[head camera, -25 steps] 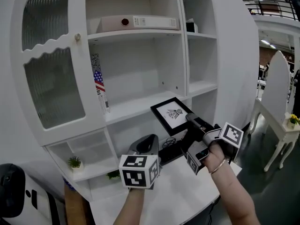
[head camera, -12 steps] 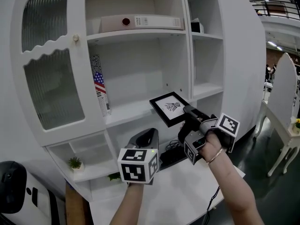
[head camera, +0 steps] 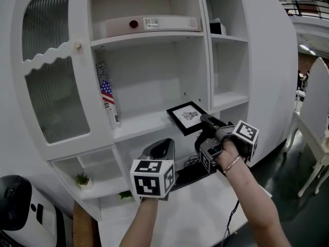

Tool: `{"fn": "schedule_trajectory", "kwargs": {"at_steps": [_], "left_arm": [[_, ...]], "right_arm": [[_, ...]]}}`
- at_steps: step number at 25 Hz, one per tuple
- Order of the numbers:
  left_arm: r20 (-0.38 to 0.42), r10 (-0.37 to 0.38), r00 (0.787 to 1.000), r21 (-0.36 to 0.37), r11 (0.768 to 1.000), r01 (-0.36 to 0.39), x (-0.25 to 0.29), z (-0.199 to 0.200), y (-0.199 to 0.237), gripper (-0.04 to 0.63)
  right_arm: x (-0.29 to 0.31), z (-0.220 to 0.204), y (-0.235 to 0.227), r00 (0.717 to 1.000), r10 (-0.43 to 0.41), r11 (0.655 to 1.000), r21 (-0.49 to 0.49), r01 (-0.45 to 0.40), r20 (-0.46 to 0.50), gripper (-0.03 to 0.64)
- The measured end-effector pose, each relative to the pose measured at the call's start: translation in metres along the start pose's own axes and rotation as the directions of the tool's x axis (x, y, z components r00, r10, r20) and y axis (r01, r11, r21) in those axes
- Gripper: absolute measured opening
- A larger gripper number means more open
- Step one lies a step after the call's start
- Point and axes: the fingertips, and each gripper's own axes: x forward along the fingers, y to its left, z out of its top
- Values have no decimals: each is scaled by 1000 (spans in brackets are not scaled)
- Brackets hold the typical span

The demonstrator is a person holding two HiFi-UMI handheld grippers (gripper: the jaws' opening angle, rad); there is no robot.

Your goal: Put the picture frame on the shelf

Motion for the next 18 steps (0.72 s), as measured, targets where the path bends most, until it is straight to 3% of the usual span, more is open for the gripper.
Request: {"fn": "schedule_trajectory", "kwargs": {"at_steps": [18], "left_arm": [[-2,35,999,4,999,-35,26,1,6,19]], "right_arm": [[34,26,-30,997,-77,995,67,76,18,55]]}}
